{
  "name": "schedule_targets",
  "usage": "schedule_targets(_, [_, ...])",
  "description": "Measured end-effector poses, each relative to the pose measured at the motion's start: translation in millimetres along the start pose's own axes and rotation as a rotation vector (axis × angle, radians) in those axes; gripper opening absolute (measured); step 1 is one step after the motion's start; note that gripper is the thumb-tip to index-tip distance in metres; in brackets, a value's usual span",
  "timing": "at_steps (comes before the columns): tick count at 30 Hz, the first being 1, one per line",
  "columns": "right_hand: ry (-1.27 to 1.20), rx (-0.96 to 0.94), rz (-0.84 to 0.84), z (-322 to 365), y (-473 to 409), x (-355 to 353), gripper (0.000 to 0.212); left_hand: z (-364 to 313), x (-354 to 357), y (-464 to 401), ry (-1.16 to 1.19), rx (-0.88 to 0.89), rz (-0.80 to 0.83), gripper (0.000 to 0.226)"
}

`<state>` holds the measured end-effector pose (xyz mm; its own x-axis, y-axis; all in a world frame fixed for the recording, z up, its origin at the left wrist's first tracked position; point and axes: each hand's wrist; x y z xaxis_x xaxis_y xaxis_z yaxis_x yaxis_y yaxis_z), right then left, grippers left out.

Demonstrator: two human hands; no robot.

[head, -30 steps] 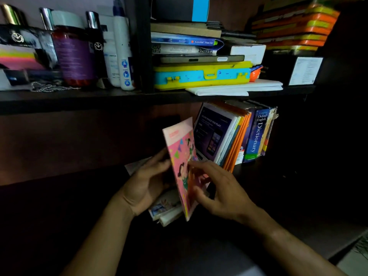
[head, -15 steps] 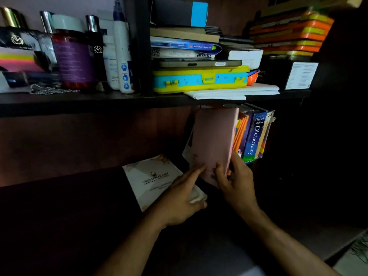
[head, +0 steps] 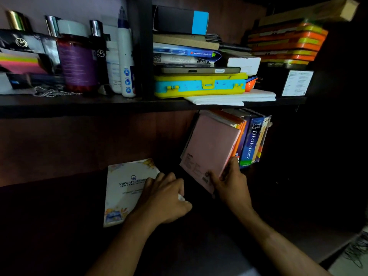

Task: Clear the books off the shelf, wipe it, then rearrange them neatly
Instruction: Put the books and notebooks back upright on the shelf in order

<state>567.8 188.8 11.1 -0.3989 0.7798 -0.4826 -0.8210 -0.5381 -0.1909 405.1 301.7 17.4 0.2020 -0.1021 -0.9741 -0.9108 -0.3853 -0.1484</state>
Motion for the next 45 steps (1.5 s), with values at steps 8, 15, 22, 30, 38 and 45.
schedule_targets(8, [-0.178,0.002,0.022,-2,0,2,0.028,1,8,-2,-0.023,0.035,-0.017,0.056])
schedule_targets(15, [0.027,-0.068,-0.083,-7,-3,10,0.015,-14,20,-17,-0.002,0.044,0.001,0.077])
schedule_targets(22, [0.060,-0.036,-0.087,-14,-9,7,0.014,-38,26,-69,0.059,-0.125,-0.053,0.069])
schedule_targets(30, [-0.011,-0.065,-0.051,-18,-15,12,0.017,-39,33,-69,0.007,-0.117,-0.047,0.073])
schedule_targets(38, [0.010,-0.003,-0.135,-22,-17,6,0.027,-42,33,-73,0.031,0.003,0.069,0.078])
schedule_targets(45, [-0.185,0.096,-0.192,-25,-23,8,0.056,-40,35,-77,0.032,-0.035,-0.124,0.083])
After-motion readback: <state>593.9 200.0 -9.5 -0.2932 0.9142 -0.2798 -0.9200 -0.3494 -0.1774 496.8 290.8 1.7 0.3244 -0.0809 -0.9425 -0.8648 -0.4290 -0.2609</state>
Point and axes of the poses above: each hand's wrist, its own y-axis away from the middle knuckle, its own x-axis out of the palm, z = x × y, and after that the axes turned 12 degrees about x, right-handed
